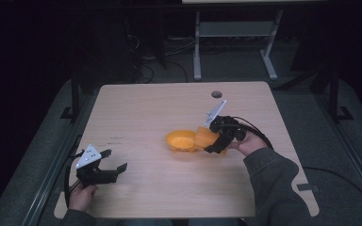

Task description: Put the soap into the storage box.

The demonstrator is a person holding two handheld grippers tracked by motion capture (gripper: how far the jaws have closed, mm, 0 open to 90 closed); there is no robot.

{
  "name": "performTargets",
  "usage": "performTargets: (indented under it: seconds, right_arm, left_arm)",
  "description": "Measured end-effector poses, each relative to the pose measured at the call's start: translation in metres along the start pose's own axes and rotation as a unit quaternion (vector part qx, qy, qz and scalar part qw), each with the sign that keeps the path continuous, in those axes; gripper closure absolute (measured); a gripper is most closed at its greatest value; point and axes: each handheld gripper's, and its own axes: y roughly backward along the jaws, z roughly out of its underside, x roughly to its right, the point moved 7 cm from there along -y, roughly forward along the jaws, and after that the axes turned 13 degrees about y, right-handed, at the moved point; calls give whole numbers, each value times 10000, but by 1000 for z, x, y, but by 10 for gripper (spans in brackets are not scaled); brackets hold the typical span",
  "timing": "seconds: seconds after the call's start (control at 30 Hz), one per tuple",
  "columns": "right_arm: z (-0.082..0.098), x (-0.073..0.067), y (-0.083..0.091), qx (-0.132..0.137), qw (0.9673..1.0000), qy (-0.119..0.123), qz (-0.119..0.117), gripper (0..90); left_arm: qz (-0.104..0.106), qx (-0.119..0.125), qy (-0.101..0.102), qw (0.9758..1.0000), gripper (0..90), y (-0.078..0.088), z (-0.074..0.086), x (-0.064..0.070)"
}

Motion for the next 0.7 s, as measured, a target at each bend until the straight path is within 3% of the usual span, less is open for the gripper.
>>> performTargets:
  seconds: [0.7]
  right_arm:
    - [-16, 12, -5, -8, 9999, 132, -62, 207]
  left_arm:
    - [-4, -3, -8, 10000, 141, 0, 0, 0]
